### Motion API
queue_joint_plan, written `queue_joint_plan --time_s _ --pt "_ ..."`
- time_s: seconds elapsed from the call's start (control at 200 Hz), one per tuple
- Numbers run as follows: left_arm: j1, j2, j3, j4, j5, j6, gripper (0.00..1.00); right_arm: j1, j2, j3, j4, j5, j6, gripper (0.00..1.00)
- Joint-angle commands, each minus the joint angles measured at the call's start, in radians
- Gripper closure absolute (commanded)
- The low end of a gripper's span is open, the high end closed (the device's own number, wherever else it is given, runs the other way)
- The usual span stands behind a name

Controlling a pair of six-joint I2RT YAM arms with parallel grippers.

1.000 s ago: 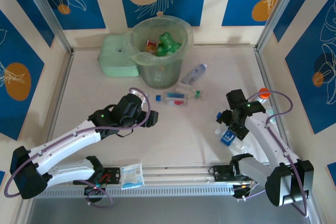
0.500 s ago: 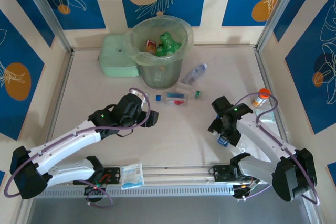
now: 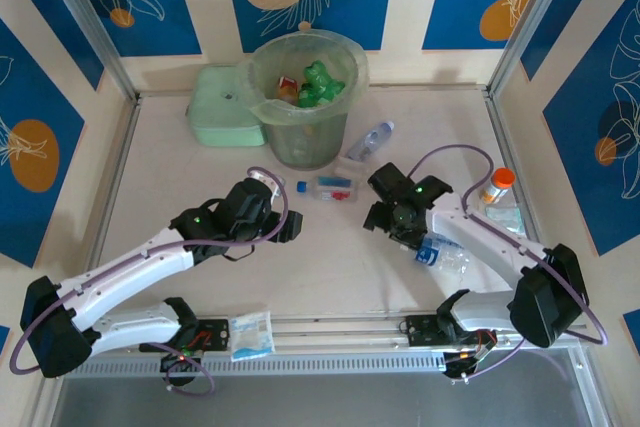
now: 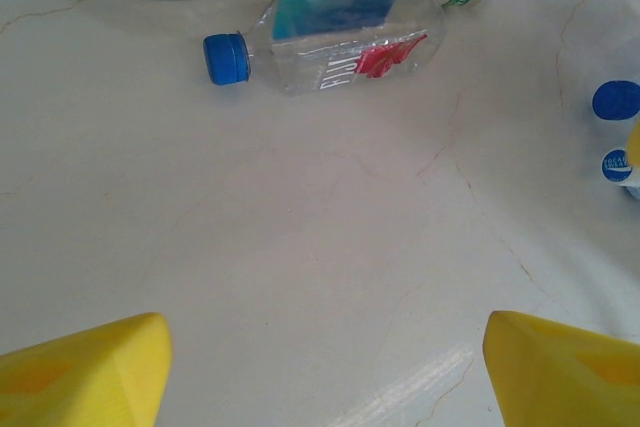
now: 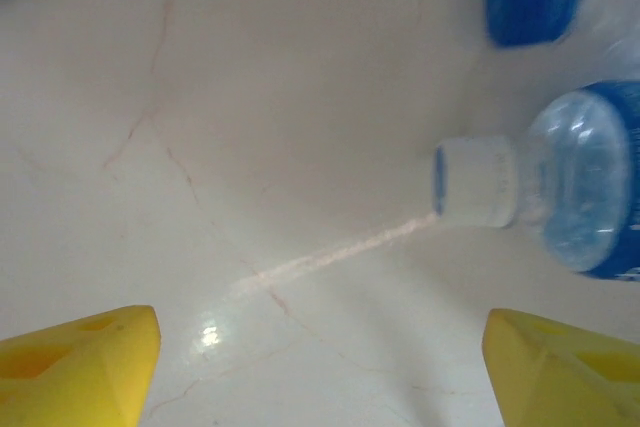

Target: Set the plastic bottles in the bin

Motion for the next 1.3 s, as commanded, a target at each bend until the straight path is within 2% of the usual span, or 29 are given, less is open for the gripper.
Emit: queue_joint_plan --time_s 0.0,0.075,0.24,0.38,0.525,0.675,0.95,1.175,1.291 --pt "-0.005 -0.003 0.028 -0.014 -0.004 0.027 0.18 -0.068 -0.044 0.012 -0.145 0.123 -0.039 0.14" --pt "-0.006 0.002 0.028 -0.009 0.002 0.028 0.18 -0.179 -0.074 -0.038 -0.166 0.120 -0.039 0.14" --pt "-0.005 0.005 0.023 0.002 0.008 0.023 0.18 -0.406 -0.226 -0.210 -0.066 0.081 -0.024 0.14" --pt "-0.005 0.005 0.028 -0.008 0.010 0.027 0.18 -0.487 -0.190 -0.278 0.018 0.013 -0.063 0.15" --pt "-0.006 -0.008 0.022 -0.011 -0.001 0.032 0.18 -0.436 -0.158 -0.304 0.083 -0.033 -0.069 0.15" --pt "-0.006 -0.006 0.014 -0.001 0.002 0.025 0.18 -0.305 -0.152 -0.283 0.117 -0.036 -0.028 0.15" --pt "-0.006 -0.002 0.012 0.001 0.002 0.029 0.18 -0.073 0.025 -0.161 0.116 -0.024 0.058 0.15" --pt "-0.005 -0.001 0.005 0.002 0.008 0.034 0.17 0.001 0.119 -0.074 0.081 0.027 0.108 0.14" --pt "-0.006 0.026 -0.004 0.038 0.078 0.061 0.14 0.013 0.120 -0.037 0.035 0.056 0.106 0.13"
